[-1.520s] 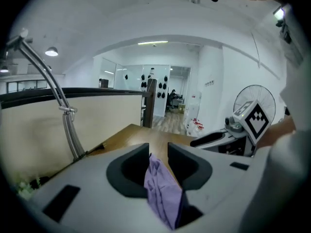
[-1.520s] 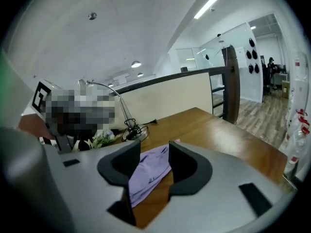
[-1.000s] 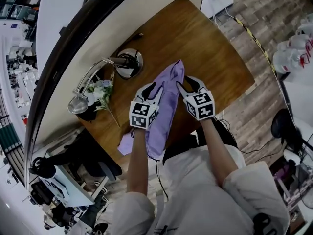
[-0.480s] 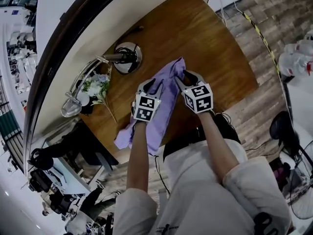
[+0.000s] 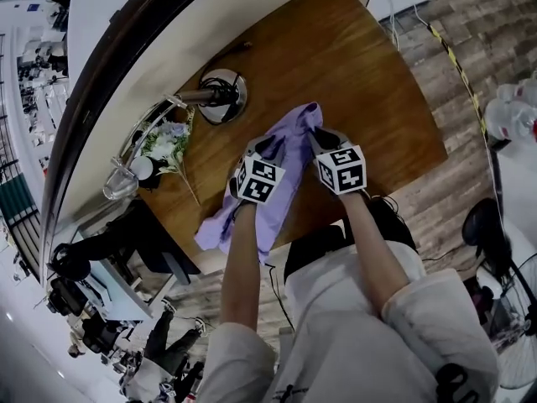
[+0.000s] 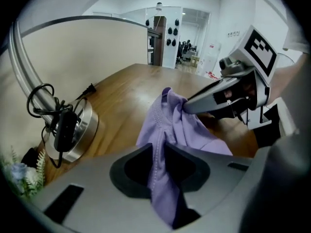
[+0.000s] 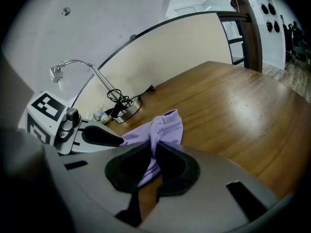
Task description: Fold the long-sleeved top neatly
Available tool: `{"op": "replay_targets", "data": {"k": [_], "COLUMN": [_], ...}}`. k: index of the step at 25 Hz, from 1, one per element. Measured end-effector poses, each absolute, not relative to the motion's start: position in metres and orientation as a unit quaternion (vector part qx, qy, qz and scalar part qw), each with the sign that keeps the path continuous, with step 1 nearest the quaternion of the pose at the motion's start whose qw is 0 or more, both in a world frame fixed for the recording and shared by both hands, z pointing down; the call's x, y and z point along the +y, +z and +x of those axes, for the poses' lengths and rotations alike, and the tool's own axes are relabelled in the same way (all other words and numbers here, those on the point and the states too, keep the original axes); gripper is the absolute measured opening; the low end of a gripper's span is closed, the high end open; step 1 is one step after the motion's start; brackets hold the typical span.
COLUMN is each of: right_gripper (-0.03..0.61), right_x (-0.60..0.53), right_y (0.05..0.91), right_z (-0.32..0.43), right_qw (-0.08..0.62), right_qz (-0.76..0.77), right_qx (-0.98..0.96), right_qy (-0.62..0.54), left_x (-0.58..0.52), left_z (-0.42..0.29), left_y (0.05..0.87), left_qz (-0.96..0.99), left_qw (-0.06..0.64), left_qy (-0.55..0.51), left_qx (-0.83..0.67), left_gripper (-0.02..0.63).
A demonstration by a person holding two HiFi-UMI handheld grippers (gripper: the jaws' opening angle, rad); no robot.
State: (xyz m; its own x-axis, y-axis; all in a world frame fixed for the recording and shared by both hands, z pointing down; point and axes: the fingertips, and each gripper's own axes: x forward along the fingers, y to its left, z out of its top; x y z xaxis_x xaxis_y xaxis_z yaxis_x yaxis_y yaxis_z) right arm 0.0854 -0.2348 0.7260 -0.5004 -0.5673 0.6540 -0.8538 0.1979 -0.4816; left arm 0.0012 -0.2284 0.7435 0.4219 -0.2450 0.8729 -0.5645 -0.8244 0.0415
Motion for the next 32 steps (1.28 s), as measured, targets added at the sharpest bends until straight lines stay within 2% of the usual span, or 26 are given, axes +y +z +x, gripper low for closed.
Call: {"op": "replay_targets", "data": {"k": [3, 6, 12, 22, 32], "right_gripper": [0.038, 0.034, 0.032, 0.031, 0.029], "right_x": [-0.232, -0.229, -0.224, -0.183, -0.143], "right_y": [0.722, 0.711, 0.67, 0.613, 0.538], "right_z": [0.085, 0.09, 0.085, 0.086, 0.08], "right_qw": [0.161, 0.162, 0.162, 0.199, 0.159], "right_qz": [0.468, 0.462, 0.422, 0.465, 0.503], "right_qx": [-0.759, -0.772, -0.826, -0.834, -0.839], "right_qy": [0.423, 0.406, 0.336, 0.221, 0.136], "left_x": [-0.226, -0.228, -0.228, -0.206, -0.153], "left_z": [0.0, -0.002, -0.03, -0.092, -0.124], "left_y": [0.743, 0.732, 0.683, 0.586, 0.509], "left_qz": [0.829, 0.832, 0.843, 0.847, 0.845], "left_qw": [0.18, 0.174, 0.156, 0.084, 0.041], "left_qy": [0.474, 0.467, 0.417, 0.332, 0.269], "left_qx": [-0.238, -0.245, -0.303, -0.406, -0.461], "left_gripper": [0.055, 0.046, 0.044, 0.04, 0.038]}}
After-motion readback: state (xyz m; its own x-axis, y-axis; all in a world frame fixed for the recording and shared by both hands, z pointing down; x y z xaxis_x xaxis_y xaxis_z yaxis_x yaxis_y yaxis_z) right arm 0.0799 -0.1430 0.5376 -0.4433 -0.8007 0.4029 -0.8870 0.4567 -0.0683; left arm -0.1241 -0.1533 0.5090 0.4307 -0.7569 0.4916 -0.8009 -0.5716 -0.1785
